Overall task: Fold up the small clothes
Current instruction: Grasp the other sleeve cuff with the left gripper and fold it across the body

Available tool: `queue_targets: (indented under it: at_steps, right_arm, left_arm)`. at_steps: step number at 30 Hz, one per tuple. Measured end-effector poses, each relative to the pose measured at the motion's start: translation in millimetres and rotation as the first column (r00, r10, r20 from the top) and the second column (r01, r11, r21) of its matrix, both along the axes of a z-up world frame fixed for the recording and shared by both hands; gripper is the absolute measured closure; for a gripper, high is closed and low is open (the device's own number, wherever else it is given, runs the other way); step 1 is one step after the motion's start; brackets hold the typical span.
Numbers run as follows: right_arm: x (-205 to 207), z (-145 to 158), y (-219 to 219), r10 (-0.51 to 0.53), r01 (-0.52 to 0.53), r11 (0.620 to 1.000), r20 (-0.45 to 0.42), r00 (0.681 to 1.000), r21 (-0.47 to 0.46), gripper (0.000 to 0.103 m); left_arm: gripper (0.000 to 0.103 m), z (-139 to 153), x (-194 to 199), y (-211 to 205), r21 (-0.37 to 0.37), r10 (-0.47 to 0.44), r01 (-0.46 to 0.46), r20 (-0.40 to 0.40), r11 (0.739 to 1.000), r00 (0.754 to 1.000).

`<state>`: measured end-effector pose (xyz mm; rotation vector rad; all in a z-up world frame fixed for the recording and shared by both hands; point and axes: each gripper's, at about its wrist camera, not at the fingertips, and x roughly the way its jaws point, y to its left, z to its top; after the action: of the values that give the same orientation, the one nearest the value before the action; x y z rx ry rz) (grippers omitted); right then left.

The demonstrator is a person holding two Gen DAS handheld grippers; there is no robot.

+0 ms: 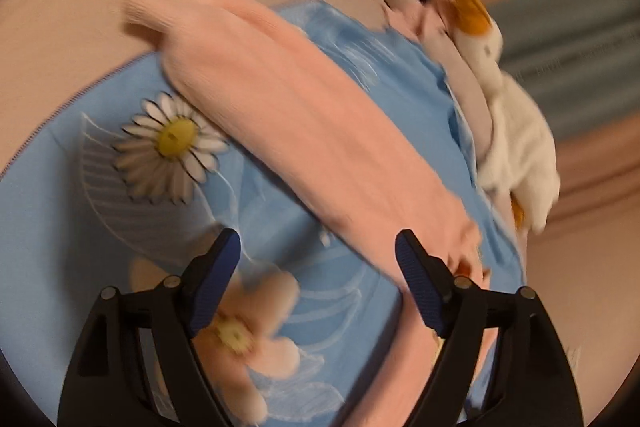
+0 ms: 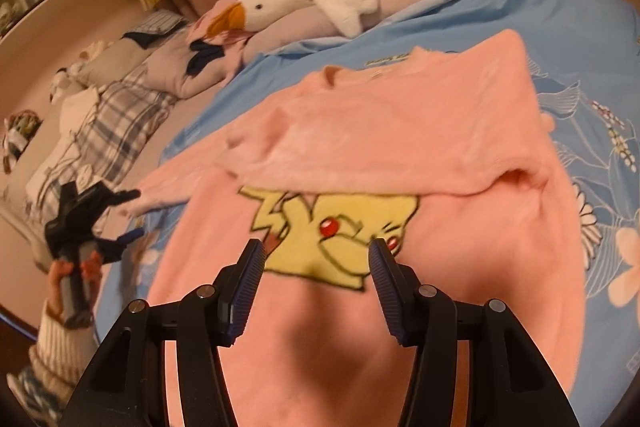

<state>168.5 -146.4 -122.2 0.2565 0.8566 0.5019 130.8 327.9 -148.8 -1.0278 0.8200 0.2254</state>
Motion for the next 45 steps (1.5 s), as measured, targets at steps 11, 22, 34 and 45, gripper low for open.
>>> queue_targets:
  at_steps: [11,22,34,45]
  right_arm:
    - [3,-3,31,0.042,-0.042,0.999,0.002,0.999,-0.02,0.049]
    - [14,-13,38,0.037,-0.037,0.998,-0.01,0.999,-0.044,0.049]
    - [7,1,-16,-0.096,0.095,0.995,0.012,0.995,0.028,0.049]
    - [8,-9,-69,-0.212,0.215,0.969,-0.038,0.977,0.122,0.049]
  left_arm:
    - [0.024,-13,29,44,-0.064,0.164,-0.159,0.078,0.985,0.983]
    - [0.089,13,53,35,0.151,0.095,-0.097,0.019,0.984,0.995]
    - [0.09,127,86,-133,0.479,-0.356,0.242,0.163,0.844,0.92]
    - [0.077,60,121,-338,0.619,-0.664,0.58,-0.122,0.53,0.737]
